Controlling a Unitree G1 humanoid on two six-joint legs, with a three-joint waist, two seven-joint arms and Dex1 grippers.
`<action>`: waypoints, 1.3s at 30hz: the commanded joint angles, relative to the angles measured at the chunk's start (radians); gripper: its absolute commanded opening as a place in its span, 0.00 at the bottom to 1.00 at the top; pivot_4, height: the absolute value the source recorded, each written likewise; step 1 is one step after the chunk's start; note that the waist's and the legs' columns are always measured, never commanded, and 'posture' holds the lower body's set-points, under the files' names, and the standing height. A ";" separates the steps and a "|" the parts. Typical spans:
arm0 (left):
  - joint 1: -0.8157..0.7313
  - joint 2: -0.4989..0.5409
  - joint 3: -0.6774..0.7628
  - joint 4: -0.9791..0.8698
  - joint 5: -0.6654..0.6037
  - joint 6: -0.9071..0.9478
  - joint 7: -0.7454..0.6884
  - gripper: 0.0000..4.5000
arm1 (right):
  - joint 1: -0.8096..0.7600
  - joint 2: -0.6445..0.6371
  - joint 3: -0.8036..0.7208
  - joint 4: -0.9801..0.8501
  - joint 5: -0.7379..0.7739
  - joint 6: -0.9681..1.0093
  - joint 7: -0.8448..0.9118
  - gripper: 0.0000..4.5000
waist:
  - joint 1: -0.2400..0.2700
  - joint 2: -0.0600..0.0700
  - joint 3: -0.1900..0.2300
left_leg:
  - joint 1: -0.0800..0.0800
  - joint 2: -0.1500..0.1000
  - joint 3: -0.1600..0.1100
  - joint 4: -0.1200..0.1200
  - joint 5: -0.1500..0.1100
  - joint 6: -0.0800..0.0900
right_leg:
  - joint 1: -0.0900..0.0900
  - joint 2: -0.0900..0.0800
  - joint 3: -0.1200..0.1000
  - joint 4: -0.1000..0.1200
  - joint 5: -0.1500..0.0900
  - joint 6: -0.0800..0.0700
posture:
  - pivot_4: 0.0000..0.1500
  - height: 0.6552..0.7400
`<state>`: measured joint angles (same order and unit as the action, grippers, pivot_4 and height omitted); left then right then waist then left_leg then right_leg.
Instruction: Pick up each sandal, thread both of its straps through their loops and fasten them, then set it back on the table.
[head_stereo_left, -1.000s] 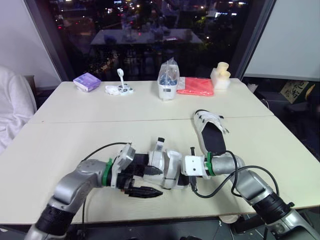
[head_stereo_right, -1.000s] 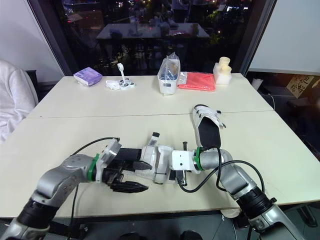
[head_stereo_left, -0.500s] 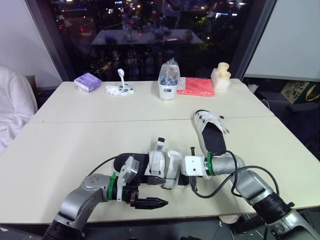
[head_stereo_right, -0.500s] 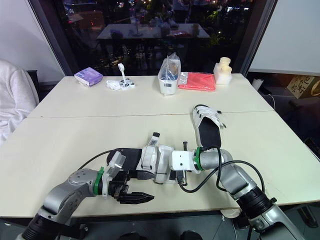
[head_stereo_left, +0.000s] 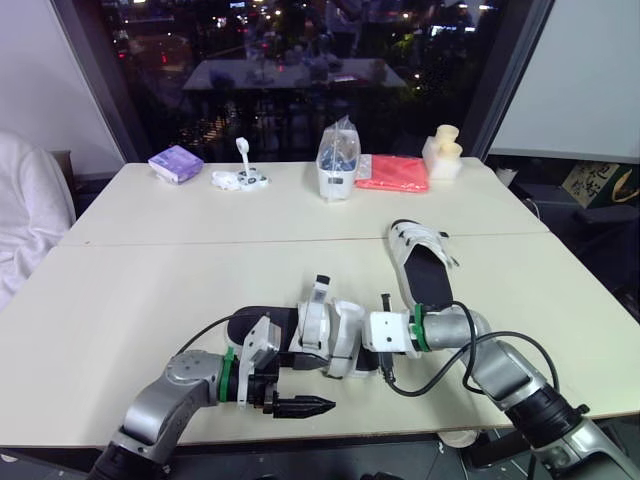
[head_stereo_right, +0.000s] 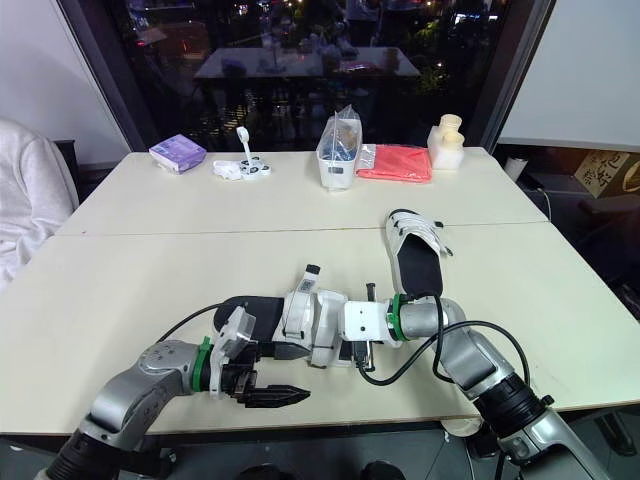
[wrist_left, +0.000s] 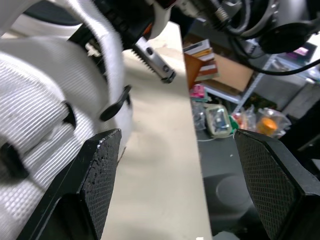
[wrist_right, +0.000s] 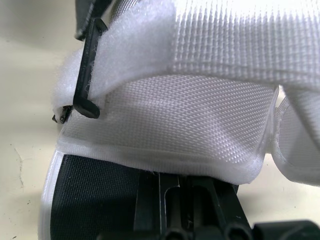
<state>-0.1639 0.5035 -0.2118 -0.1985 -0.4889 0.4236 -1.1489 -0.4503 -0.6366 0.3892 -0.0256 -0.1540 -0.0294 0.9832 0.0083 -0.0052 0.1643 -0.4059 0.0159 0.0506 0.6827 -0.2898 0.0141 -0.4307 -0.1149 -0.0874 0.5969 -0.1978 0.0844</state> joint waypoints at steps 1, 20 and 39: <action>0.005 -0.008 -0.002 -0.030 0.009 -0.020 0.021 0.83 | 0.010 -0.012 0.001 0.031 -0.035 0.024 -0.005 0.00 | 0.000 0.000 0.000 | 0.000 0.000 0.000 0.000 0.000 0.000 | 0.000 0.000 0.000 0.000 0.000 0.000 | 1.00 1.00; -0.041 -0.067 -0.087 0.066 0.081 -0.057 0.032 0.83 | 0.012 -0.010 0.004 0.025 -0.034 0.029 -0.003 0.00 | 0.003 0.000 0.000 | 0.000 0.000 0.000 0.000 0.000 0.000 | 0.000 0.000 0.000 0.000 0.000 0.000 | 1.00 1.00; -0.022 -0.105 -0.111 0.098 0.064 -0.021 0.041 0.01 | 0.036 -0.015 0.002 -0.011 -0.035 0.052 -0.003 0.00 | 0.005 0.001 0.000 | 0.000 0.000 0.000 0.001 0.000 0.000 | 0.001 -0.001 -0.001 0.000 0.000 0.000 | 1.00 1.00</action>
<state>-0.1986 0.3809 -0.3258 -0.0607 -0.3968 0.3681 -1.0849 -0.4340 -0.6404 0.3775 -0.0541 -0.1635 0.0024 0.9685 0.0131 -0.0046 0.1639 -0.4061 0.0156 0.0504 0.6834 -0.2898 0.0142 -0.4301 -0.1160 -0.0881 0.5968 -0.1979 0.0847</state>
